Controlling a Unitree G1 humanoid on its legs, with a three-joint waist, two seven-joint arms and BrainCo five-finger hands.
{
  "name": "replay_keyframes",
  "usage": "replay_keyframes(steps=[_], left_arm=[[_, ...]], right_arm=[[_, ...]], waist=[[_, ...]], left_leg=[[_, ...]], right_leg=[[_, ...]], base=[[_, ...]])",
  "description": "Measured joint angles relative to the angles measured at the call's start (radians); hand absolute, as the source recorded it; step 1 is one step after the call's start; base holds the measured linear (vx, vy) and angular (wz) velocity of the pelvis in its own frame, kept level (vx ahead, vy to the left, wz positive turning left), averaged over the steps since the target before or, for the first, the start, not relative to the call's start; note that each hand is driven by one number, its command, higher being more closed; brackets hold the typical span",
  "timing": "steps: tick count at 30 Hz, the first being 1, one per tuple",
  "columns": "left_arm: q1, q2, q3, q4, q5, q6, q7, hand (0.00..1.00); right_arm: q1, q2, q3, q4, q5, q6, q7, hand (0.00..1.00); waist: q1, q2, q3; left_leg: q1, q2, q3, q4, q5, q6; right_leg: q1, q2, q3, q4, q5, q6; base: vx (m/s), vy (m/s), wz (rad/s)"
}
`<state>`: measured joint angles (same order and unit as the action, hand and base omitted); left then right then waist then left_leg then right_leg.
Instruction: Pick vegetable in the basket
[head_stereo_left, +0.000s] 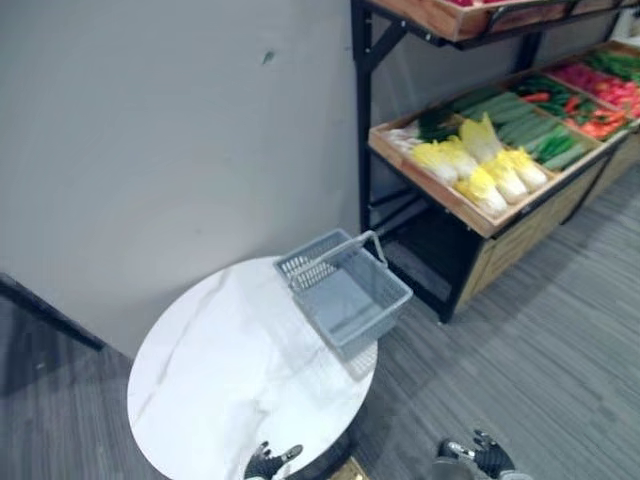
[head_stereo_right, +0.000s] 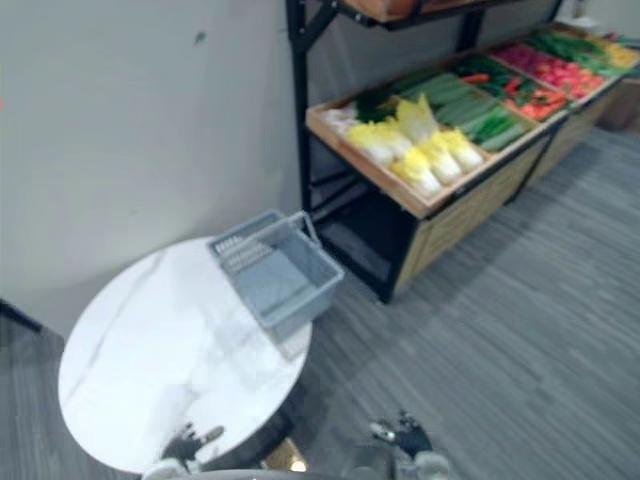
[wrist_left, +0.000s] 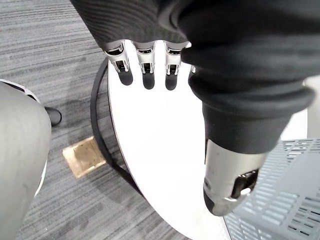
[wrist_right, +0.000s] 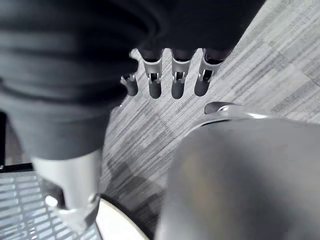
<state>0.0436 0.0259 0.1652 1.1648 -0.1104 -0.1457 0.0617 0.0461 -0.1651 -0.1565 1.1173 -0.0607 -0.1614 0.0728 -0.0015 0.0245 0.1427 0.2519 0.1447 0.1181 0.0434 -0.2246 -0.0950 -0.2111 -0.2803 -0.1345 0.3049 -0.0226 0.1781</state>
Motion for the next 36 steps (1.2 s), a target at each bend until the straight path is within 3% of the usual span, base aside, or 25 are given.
replay_keyframes(steps=[1,2,5,7,8,10,11,14,17,19,23,29,33,36], left_arm=[[0.001,-0.016,0.008,-0.001,0.000,-0.008,-0.001,0.00],[0.003,-0.019,0.026,0.001,0.001,-0.007,-0.005,0.00],[0.001,-0.018,0.083,0.003,0.001,-0.008,-0.011,0.00],[0.002,-0.011,0.113,0.003,-0.002,-0.007,-0.017,0.00],[0.002,-0.005,0.129,0.000,-0.003,-0.005,-0.028,0.00],[0.003,-0.008,0.142,-0.002,-0.002,-0.002,-0.030,0.00],[0.004,-0.009,0.157,-0.007,-0.001,0.004,-0.031,0.00],[0.008,-0.004,0.159,-0.016,0.007,0.018,-0.032,0.00],[0.009,0.021,0.158,-0.040,0.008,0.021,-0.034,0.00],[0.019,0.049,0.155,-0.039,0.009,0.028,-0.029,0.00],[0.085,0.058,0.120,-0.019,0.051,0.047,-0.025,0.00],[0.095,0.080,0.060,-0.025,0.056,0.046,-0.026,0.00],[0.087,0.090,0.038,-0.032,0.069,0.042,-0.023,0.00],[0.084,0.092,0.037,-0.032,0.077,0.040,-0.021,0.00]], right_arm=[[-0.006,-0.015,0.002,0.002,0.000,0.009,0.001,0.00],[-0.011,-0.017,0.007,0.002,0.000,0.009,0.002,0.00],[-0.013,-0.018,0.017,0.010,0.001,0.009,0.003,0.00],[-0.010,-0.023,0.029,0.024,0.001,0.009,0.002,0.00],[-0.005,-0.023,0.054,0.022,0.003,0.009,0.002,0.00],[-0.016,-0.037,0.069,-0.008,0.008,0.008,0.001,0.00],[-0.032,-0.047,0.091,-0.052,0.023,0.008,0.002,0.00],[-0.042,-0.069,0.136,-0.185,0.022,0.006,0.004,0.00],[-0.044,-0.079,0.181,-0.343,0.017,0.000,0.005,0.00],[-0.054,-0.092,0.198,-0.436,-0.021,-0.005,0.001,0.00],[-0.076,-0.178,0.213,-0.656,-0.164,-0.021,-0.016,0.00],[-0.212,-0.299,0.224,-0.856,-0.375,-0.021,-0.077,0.00],[-0.324,-0.319,0.266,-0.917,-0.471,-0.024,-0.110,0.00],[-0.394,-0.318,0.326,-0.909,-0.481,-0.023,-0.113,0.00]], waist=[[0.007,0.020,0.002],[0.007,0.024,0.002],[0.001,0.027,0.004],[0.001,0.020,0.015],[0.004,0.009,0.017],[0.004,0.009,0.018],[0.004,0.009,0.018],[0.006,0.014,0.019],[0.005,-0.017,0.023],[0.020,-0.028,0.028],[0.016,-0.016,0.024],[0.016,-0.023,0.021],[0.027,-0.025,0.025],[0.036,-0.027,0.028]], left_leg=[[-0.001,0.021,-0.021,-0.002,0.051,-0.004],[-0.022,0.033,-0.050,0.012,0.103,-0.015],[-0.163,0.064,-0.092,0.213,0.189,-0.014],[-0.197,0.088,-0.023,0.284,0.267,-0.040],[-0.199,0.117,0.118,0.314,0.290,-0.031],[-0.201,0.124,0.241,0.308,0.249,-0.041],[-0.213,0.093,0.311,0.243,0.214,-0.049],[-0.211,0.034,0.361,0.063,0.262,-0.039],[-0.234,0.006,0.351,0.021,0.267,-0.044],[-0.234,-0.002,0.360,0.000,0.267,-0.044],[-0.209,-0.010,0.359,-0.072,0.276,-0.059],[-0.239,-0.008,0.330,-0.140,0.330,-0.057],[-0.273,-0.011,0.304,-0.140,0.345,-0.045],[-0.296,-0.013,0.282,-0.146,0.352,-0.038]], right_leg=[[-0.011,0.013,-0.024,0.059,-0.055,-0.022],[-0.005,0.018,-0.058,0.085,-0.096,-0.036],[0.094,0.013,-0.184,0.034,-0.127,-0.059],[0.181,0.008,-0.246,0.003,-0.119,-0.077],[0.258,-0.004,-0.284,-0.044,-0.119,-0.078],[0.300,-0.006,-0.319,-0.077,-0.119,-0.078],[0.307,-0.005,-0.329,-0.092,-0.119,-0.078],[0.301,0.013,-0.340,-0.097,-0.119,-0.076],[0.298,0.013,-0.322,-0.152,-0.110,-0.061],[0.297,0.014,-0.319,-0.171,-0.102,-0.048],[0.300,0.032,-0.315,-0.185,-0.094,-0.036],[0.251,0.052,-0.319,-0.182,-0.067,-0.040],[0.229,0.051,-0.324,-0.185,-0.052,-0.041],[0.217,0.052,-0.326,-0.188,-0.052,-0.040]], base=[[0.33,-0.440,0.54],[0.33,-0.440,0.58],[0.34,-0.422,0.97],[0.29,-0.233,1.15],[0.26,-0.160,1.10],[0.21,-0.058,0.73],[0.18,0.040,0.42],[0.11,0.089,0.31],[0.08,0.081,0.41],[0.03,0.069,0.07],[0.01,0.017,0.00],[-0.05,-0.001,0.09],[-0.09,0.025,0.11],[-0.12,0.024,0.16]])
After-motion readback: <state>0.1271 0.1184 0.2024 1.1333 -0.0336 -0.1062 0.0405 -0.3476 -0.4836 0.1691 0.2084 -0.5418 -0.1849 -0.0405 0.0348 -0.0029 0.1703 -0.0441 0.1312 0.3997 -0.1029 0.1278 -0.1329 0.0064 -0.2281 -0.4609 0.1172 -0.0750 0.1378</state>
